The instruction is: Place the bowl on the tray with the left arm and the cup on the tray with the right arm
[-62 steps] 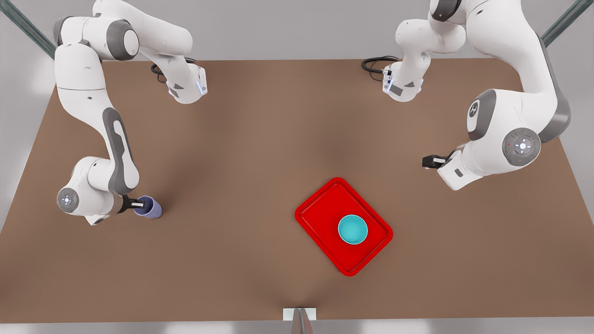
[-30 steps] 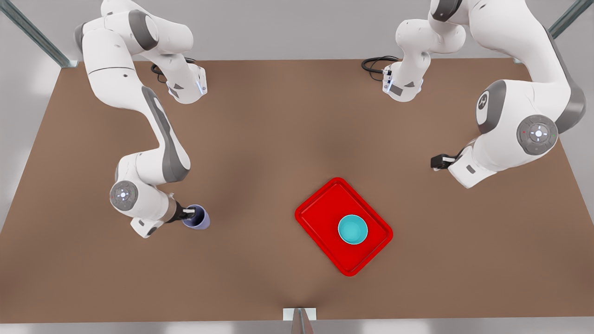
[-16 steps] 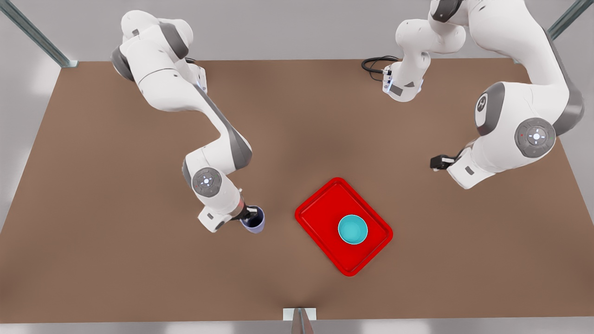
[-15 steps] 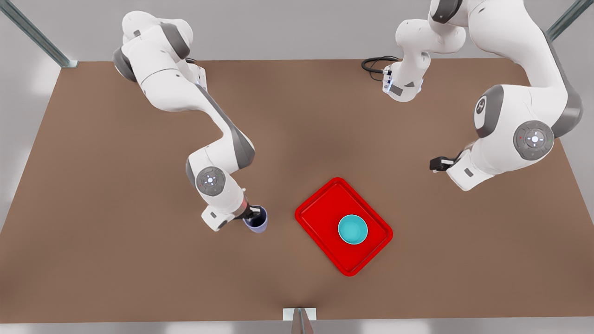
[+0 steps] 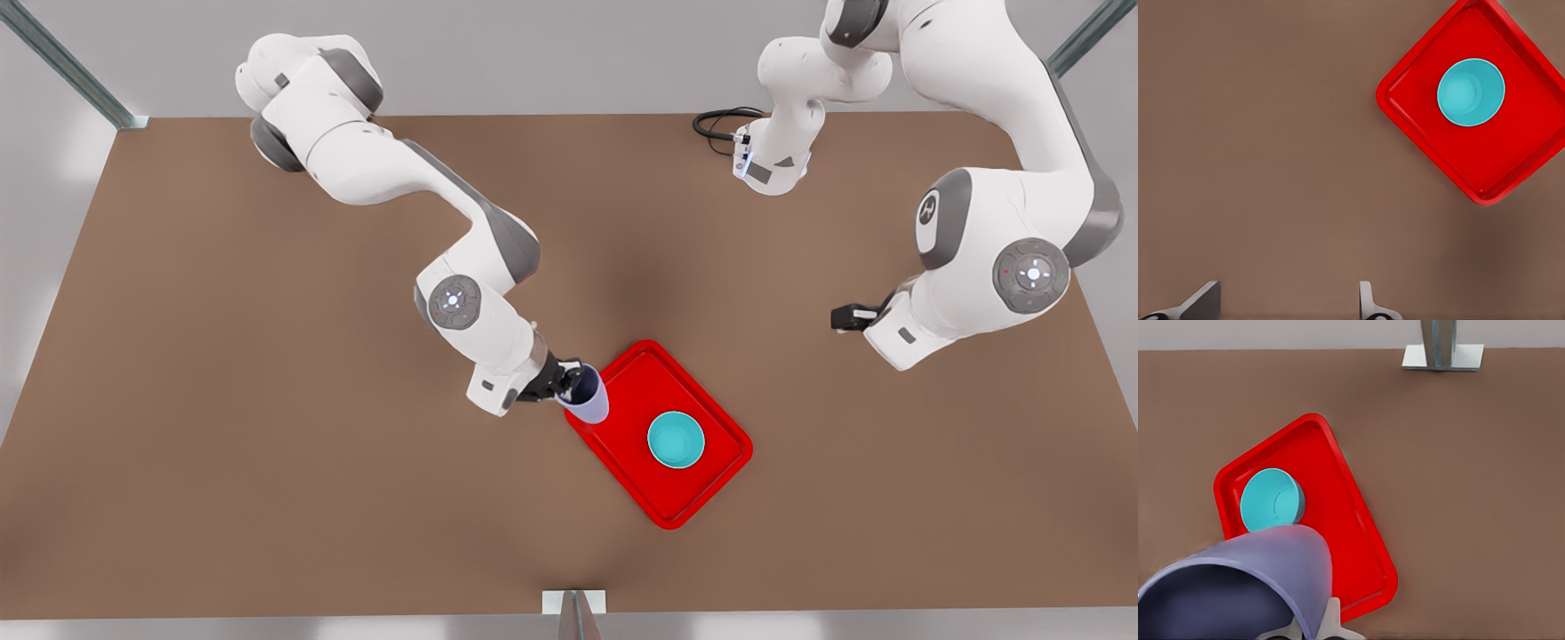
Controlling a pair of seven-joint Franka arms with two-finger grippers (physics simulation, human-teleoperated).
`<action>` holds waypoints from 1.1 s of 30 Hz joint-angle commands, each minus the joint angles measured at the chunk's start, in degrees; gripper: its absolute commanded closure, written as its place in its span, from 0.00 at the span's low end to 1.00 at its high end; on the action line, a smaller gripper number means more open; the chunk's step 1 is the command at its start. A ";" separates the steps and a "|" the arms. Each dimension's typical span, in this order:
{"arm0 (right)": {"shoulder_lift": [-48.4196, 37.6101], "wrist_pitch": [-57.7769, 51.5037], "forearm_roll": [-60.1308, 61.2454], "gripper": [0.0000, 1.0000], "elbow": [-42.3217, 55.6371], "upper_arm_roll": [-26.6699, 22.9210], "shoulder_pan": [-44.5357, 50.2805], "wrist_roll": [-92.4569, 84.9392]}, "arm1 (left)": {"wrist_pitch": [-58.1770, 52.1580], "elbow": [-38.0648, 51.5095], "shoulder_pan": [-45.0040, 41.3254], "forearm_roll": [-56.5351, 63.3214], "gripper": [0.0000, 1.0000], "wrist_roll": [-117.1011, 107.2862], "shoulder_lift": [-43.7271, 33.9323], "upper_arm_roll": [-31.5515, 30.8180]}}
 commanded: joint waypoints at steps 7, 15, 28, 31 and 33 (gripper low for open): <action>4.20 4.32 -0.61 0.79 0.36 1.06 1.27 -1.52 | 0.08 0.09 0.05 -0.01 0.00 0.00 -0.01 -0.04; 8.86 5.29 -0.70 0.79 0.45 0.88 4.00 -4.42 | -0.53 -0.09 0.13 -0.27 0.00 0.26 0.43 -0.05; 13.08 9.86 -0.70 0.79 0.18 0.44 4.08 -6.18 | -0.36 0.70 0.05 -0.71 0.00 0.26 -0.09 -0.05; 14.22 10.03 -0.70 0.79 0.27 0.44 4.00 -6.62 | -0.36 0.70 0.05 -0.80 0.00 0.18 -0.01 -0.05; 14.22 8.54 -0.79 0.79 0.18 0.44 4.00 -8.91 | -0.18 0.70 0.05 -0.71 0.00 0.18 0.17 -0.05</action>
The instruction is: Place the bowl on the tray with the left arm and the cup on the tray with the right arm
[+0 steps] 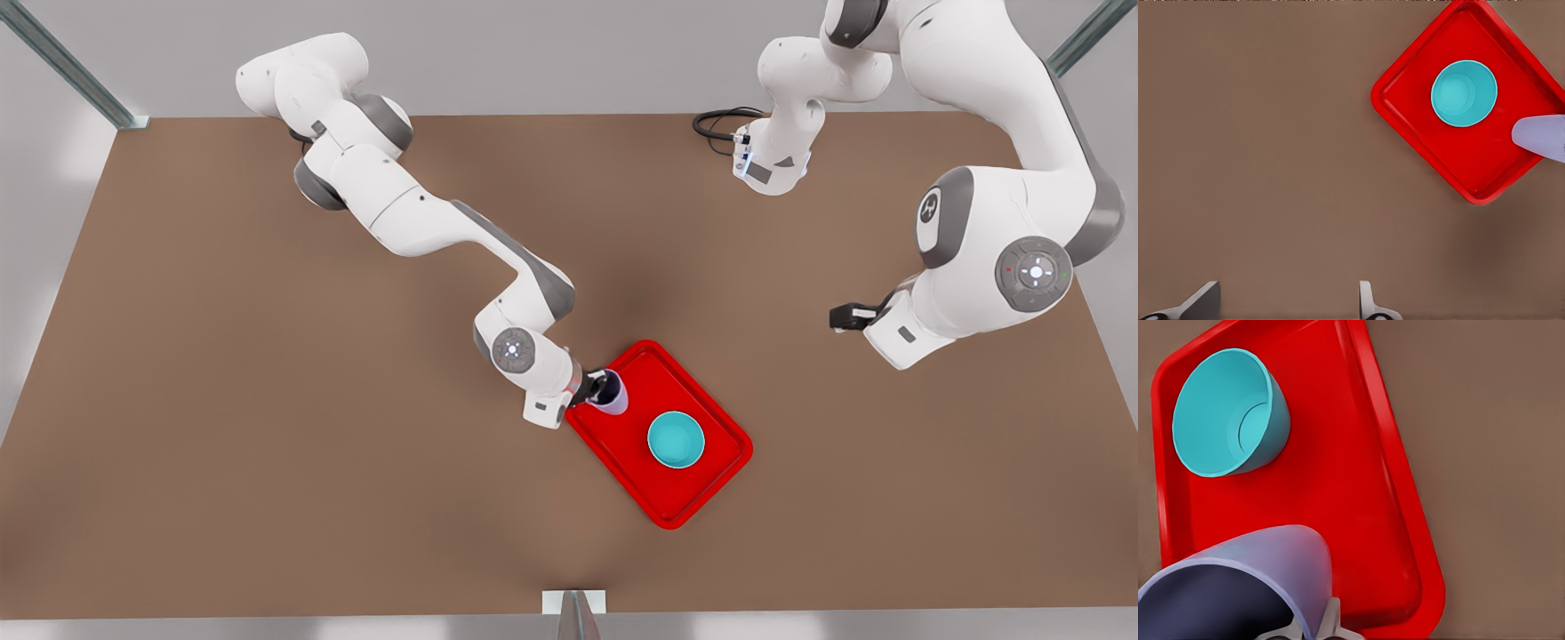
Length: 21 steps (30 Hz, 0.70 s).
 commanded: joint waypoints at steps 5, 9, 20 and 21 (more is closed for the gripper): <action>0.08 -0.10 -0.95 0.79 -0.70 -0.01 -0.08 -1.21 | -0.09 0.00 0.00 0.09 0.00 -0.09 -0.09 0.00; 0.08 1.66 -0.78 0.79 -1.49 -0.01 0.01 -0.59 | -0.09 0.00 0.00 0.09 0.00 -0.09 -0.09 0.00; 0.87 7.28 -0.34 0.00 -2.63 -0.01 -0.17 2.66 | -0.09 0.00 0.00 0.09 0.00 0.00 0.00 0.00; 0.70 7.02 -0.25 0.00 -2.63 0.08 -0.17 3.54 | -0.09 0.00 0.09 0.09 0.00 0.00 0.00 0.00</action>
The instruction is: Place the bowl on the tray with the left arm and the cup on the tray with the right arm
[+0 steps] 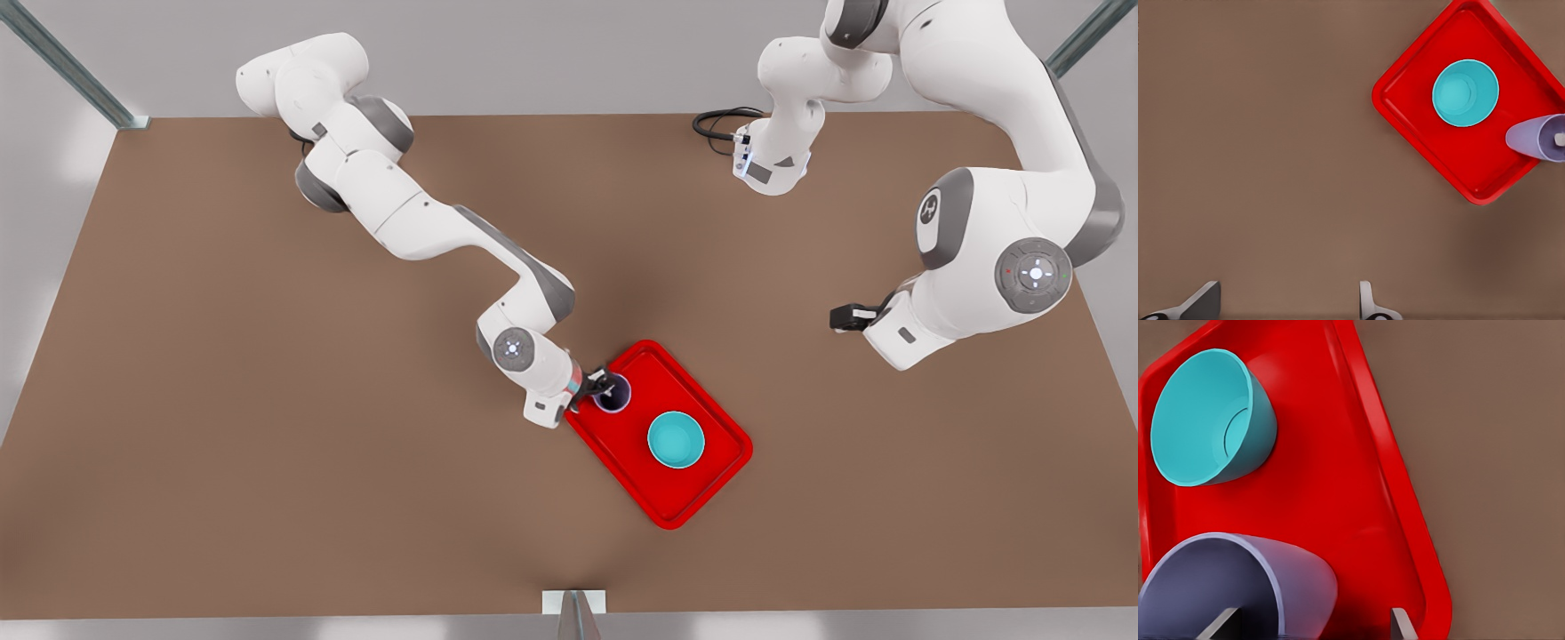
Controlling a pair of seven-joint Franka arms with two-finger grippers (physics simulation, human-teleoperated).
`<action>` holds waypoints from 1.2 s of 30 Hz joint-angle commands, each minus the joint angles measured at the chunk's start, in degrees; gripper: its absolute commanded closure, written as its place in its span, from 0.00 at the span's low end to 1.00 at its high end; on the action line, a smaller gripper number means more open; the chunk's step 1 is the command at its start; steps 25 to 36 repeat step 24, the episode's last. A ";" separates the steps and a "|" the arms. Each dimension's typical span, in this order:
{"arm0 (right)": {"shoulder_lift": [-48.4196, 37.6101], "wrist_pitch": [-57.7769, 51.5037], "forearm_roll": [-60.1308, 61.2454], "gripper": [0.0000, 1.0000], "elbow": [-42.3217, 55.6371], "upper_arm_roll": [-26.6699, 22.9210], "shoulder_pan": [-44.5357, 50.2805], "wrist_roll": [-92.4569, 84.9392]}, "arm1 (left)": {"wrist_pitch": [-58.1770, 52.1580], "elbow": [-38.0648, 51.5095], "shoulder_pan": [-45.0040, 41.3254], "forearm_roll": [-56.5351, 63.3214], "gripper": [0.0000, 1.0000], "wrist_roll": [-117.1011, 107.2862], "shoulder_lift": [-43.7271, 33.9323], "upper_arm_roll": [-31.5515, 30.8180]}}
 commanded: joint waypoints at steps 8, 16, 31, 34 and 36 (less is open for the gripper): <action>-2.97 -10.87 2.16 0.00 -0.26 4.48 -5.71 -0.23 | 0.35 0.00 -0.02 0.01 0.00 0.08 0.20 0.00; -45.75 -42.25 -5.92 0.00 -19.58 -6.24 -21.88 0.65 | -0.35 0.35 -0.02 0.01 0.00 -1.06 0.82 -0.18; -50.08 -49.28 0.49 0.00 -24.61 -23.03 -24.96 -9.81 | 0.97 -2.02 -0.02 -0.26 0.00 -0.97 -0.94 -0.44; -50.08 -49.28 0.49 0.00 -24.61 -23.03 -24.96 -9.81 | 0.97 -2.02 -0.02 -0.26 0.00 -0.97 -0.94 -0.44; -50.08 -49.28 0.49 0.00 -24.61 -23.03 -24.96 -9.81 | 0.97 -2.02 -0.02 -0.26 0.00 -0.97 -0.94 -0.44</action>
